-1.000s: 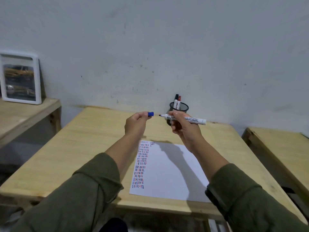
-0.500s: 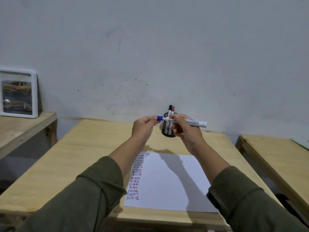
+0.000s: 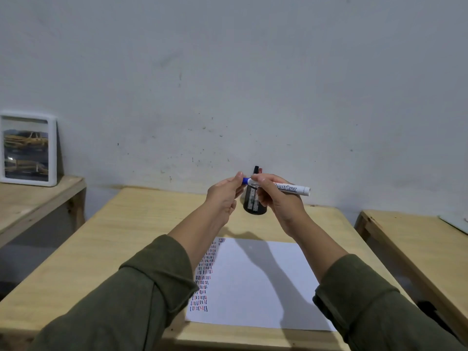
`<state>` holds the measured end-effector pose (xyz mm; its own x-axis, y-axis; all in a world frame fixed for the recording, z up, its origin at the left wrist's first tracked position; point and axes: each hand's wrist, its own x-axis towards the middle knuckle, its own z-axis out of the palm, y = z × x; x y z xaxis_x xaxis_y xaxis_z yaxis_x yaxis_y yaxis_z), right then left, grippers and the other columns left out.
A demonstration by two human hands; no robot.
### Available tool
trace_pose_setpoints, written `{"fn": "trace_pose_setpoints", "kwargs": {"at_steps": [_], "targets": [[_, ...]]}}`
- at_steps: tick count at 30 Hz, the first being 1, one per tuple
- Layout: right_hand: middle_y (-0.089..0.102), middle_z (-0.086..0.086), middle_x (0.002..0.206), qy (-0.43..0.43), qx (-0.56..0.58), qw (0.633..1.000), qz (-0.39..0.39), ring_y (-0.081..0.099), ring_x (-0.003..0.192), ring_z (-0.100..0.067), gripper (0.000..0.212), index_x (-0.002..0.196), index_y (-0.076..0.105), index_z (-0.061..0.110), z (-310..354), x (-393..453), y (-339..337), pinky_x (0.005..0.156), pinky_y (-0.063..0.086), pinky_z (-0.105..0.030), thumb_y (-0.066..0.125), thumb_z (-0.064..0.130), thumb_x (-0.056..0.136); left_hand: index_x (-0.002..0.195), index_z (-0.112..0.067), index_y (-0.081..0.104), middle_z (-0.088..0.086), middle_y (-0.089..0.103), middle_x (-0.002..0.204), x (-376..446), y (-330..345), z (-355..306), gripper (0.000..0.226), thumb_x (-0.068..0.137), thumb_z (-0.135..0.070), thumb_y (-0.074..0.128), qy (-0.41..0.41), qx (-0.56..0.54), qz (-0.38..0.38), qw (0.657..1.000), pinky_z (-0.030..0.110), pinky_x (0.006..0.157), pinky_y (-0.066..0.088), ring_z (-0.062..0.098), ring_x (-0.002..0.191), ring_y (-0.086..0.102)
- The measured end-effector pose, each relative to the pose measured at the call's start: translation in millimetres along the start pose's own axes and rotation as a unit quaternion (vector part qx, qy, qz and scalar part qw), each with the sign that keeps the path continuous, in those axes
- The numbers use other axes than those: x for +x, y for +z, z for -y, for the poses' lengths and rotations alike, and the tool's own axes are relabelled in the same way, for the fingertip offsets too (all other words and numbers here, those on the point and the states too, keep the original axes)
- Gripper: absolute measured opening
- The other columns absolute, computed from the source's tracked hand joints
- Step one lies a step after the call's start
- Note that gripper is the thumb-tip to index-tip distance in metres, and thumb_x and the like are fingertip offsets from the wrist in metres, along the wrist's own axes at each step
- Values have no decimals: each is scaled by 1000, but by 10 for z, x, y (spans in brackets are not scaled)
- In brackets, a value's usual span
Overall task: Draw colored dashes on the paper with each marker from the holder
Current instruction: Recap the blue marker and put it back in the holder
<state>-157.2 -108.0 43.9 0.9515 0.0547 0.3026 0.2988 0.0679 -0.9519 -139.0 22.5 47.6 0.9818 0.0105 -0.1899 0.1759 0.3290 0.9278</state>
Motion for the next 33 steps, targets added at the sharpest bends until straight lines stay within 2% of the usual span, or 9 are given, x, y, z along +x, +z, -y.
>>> {"fn": "trace_pose_setpoints", "kwargs": {"at_steps": [3,6,8,11,14,20,26,29,33], "targets": [[51,-4,66,27,81,996,-28,47,55,-11,18,92,69,8,-37,9,26,53,39,-19,53,17,92,85,-18,65,-9,62,76,0,67,54,12,90,-27,58,33,-30,-7,999,11,52,35,1,77,58],[53,-2,67,73,218,972,-45,50,50,-7,16,92,63,6,-86,-27,70,52,43,-15,50,16,94,99,-14,67,-5,63,81,13,98,117,17,88,-25,61,73,-17,-20,997,18,74,36,9,86,57],[53,-2,66,89,247,964,-46,51,48,-5,17,92,62,7,-107,-59,72,52,45,-14,49,16,95,101,-14,68,-3,63,84,18,84,161,19,88,-26,62,87,0,-18,996,21,79,36,11,93,55],[53,-4,70,86,218,972,-16,53,53,-7,15,98,63,9,-84,-86,57,54,46,-15,51,17,94,93,-19,70,-4,66,93,30,57,181,13,87,-28,62,96,14,-16,995,25,88,36,11,102,58],[61,-6,82,85,207,974,35,58,68,-12,20,108,63,12,-28,-105,-6,61,48,-20,54,20,91,104,-16,69,-9,66,91,79,34,119,20,91,-25,58,110,1,-34,993,24,89,38,9,100,58],[69,-17,106,151,222,958,97,67,83,-22,57,119,62,3,75,-94,-208,72,53,-27,53,45,82,116,-16,65,-6,65,105,231,-12,-34,26,96,-20,49,124,45,-21,991,27,101,33,3,95,58],[69,-14,93,125,108,983,83,67,71,-18,13,97,59,13,-34,144,-326,68,52,-25,53,3,90,116,-17,63,-1,68,110,437,212,-172,25,95,-21,51,133,123,73,981,26,94,34,9,104,59],[74,-11,90,115,58,990,63,68,77,-18,31,108,51,22,-103,381,-448,74,49,-28,56,0,88,119,-18,63,2,67,114,658,309,-203,29,91,-25,57,157,181,70,968,22,84,41,13,105,59],[70,-12,88,93,-14,995,24,66,82,-18,71,136,29,41,-165,752,-616,69,49,-25,56,-4,88,127,-21,58,0,63,125,1029,351,-123,39,88,-28,61,150,238,32,959,25,100,41,12,112,58]]}}
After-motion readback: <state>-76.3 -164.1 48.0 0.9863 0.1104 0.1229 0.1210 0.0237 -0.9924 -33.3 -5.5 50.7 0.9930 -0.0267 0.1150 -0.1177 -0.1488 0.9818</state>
